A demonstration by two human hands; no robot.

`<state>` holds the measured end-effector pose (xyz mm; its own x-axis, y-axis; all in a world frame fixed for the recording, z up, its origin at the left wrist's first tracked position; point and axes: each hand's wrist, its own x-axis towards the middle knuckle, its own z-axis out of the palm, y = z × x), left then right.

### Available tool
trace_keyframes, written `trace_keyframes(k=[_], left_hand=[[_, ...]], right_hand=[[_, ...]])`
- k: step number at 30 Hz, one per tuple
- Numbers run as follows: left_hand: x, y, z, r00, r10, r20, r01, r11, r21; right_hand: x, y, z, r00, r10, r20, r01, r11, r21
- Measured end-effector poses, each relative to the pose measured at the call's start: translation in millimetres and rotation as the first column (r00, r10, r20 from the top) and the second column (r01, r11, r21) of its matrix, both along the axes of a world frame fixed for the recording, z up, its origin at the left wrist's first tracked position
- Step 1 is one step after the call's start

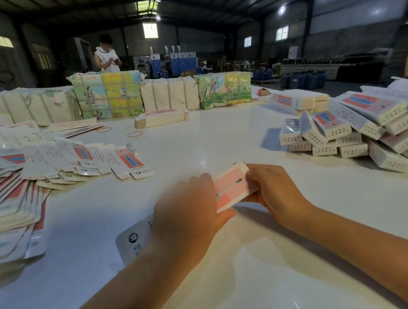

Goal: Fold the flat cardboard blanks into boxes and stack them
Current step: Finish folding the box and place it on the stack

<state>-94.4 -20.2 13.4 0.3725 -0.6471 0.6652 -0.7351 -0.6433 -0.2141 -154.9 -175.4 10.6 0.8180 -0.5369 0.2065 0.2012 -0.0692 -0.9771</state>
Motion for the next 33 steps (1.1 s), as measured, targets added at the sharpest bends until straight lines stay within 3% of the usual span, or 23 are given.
trace_keyframes(k=[3, 6, 9, 13, 16, 18, 19, 22, 27, 31, 33], left_hand=[[-2, -1, 0, 0.999, 0.026, 0.033, -0.027, 1.0, 0.007], [-4, -2, 0, 0.999, 0.034, 0.031, -0.035, 0.999, 0.012], [-6, -3, -1, 0.998, 0.051, 0.037, -0.052, 0.998, 0.037], [-4, -3, -1, 0.998, 0.05, 0.038, -0.052, 0.998, 0.042], [0, 0, 2, 0.998, 0.048, 0.035, -0.048, 0.999, -0.003], [2, 2, 3, 1.0, 0.017, 0.013, -0.017, 0.999, -0.041], [4, 2, 4, 1.0, 0.007, 0.012, -0.006, 0.999, -0.049], [5, 3, 4, 0.999, 0.014, 0.043, -0.012, 0.999, -0.052], [10, 7, 3, 0.997, -0.033, 0.064, 0.038, 0.997, -0.07], [27, 16, -1, 0.976, -0.196, 0.092, 0.2, 0.979, -0.037], [31, 18, -4, 0.962, -0.256, 0.092, 0.254, 0.967, 0.036]], right_hand=[[-5, 5, -2, 0.997, -0.068, 0.025, 0.072, 0.964, -0.257], [-7, 13, -8, 0.988, -0.157, -0.006, 0.129, 0.83, -0.542], [-6, 17, -12, 0.983, -0.175, -0.045, 0.1, 0.734, -0.672], [-8, 13, -11, 0.988, -0.121, -0.1, 0.025, 0.754, -0.657], [-7, 9, -4, 0.996, 0.006, -0.088, -0.043, 0.907, -0.419], [-6, 6, -2, 0.999, -0.021, -0.05, 0.006, 0.962, -0.274], [-6, 5, -1, 0.997, -0.068, -0.045, 0.05, 0.943, -0.328], [-7, 13, -8, 0.99, -0.139, -0.036, 0.088, 0.783, -0.616], [-11, 11, -10, 0.997, -0.075, 0.018, 0.067, 0.731, -0.679], [-15, -1, -8, 0.99, -0.089, -0.113, -0.061, 0.452, -0.89], [-16, -3, -6, 0.99, 0.02, -0.137, -0.135, 0.347, -0.928]])
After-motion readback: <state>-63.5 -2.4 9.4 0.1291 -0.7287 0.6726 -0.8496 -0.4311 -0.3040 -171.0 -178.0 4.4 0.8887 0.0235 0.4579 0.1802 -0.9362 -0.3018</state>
